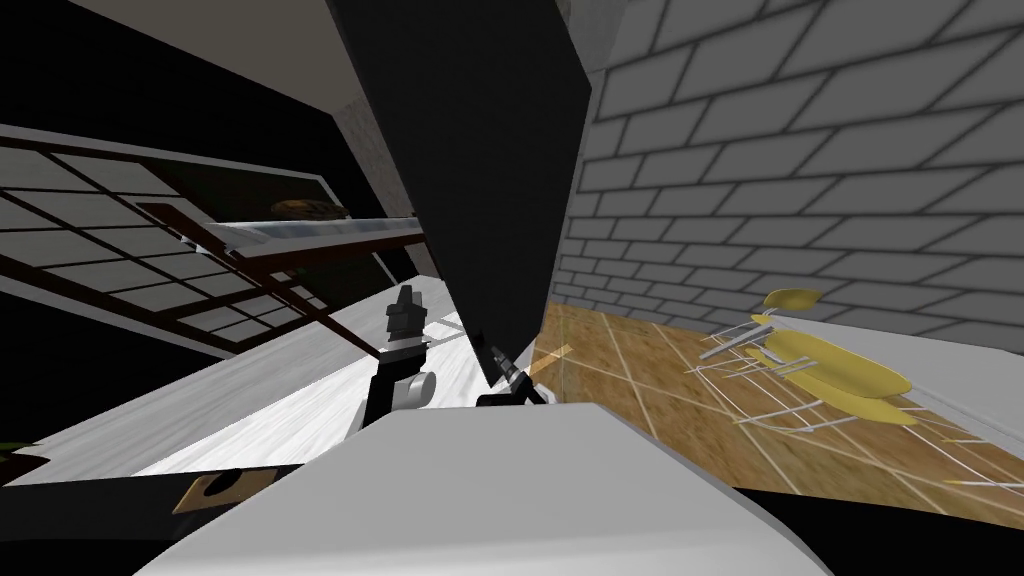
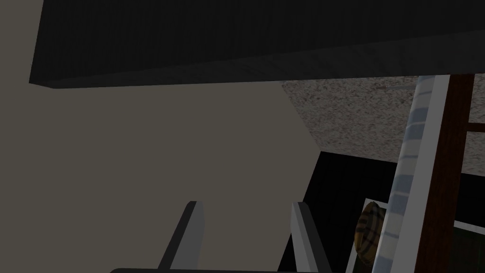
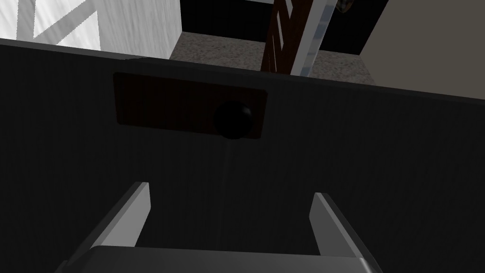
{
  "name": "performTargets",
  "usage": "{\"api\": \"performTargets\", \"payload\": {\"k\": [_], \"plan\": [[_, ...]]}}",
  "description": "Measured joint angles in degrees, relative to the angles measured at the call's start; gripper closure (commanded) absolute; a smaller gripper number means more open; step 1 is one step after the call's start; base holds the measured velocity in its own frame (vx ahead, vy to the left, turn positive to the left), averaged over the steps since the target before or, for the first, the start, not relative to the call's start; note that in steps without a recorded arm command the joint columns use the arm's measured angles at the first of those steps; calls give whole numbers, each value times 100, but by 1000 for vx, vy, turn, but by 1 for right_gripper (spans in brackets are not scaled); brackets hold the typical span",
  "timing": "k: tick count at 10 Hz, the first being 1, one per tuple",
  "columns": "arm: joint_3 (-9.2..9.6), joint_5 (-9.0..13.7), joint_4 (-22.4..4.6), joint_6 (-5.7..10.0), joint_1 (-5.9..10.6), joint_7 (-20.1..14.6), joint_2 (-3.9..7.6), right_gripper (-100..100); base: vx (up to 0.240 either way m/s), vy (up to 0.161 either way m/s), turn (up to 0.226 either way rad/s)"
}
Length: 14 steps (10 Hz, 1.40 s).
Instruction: Push the door open
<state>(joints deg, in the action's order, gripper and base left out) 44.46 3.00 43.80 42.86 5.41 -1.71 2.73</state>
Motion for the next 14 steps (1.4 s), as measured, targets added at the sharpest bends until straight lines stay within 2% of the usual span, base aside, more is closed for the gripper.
{"api": "performTargets", "payload": {"k": [2, 4, 5, 6, 11, 13, 14], "plan": [[-41, 1, -76, 20, 43, 16, -22, -100, 171, 166, 24], [-82, 0, -71, -6, 61, 31, -104, -100, 164, 145, 23], [-109, 2, -136, -3, 100, 43, -218, -100, 54, 62, -1], [-111, 2, -145, 1, 107, 46, -234, 100, -4, -6, -3], [-107, 1, -143, -12, 95, 42, -216, 100, -12, -13, 0], [-135, 8, -173, -2, 86, 48, -193, 100, 52, 124, -35], [-176, 21, -158, -21, 68, 51, -141, 100, 80, 145, -45]]}}
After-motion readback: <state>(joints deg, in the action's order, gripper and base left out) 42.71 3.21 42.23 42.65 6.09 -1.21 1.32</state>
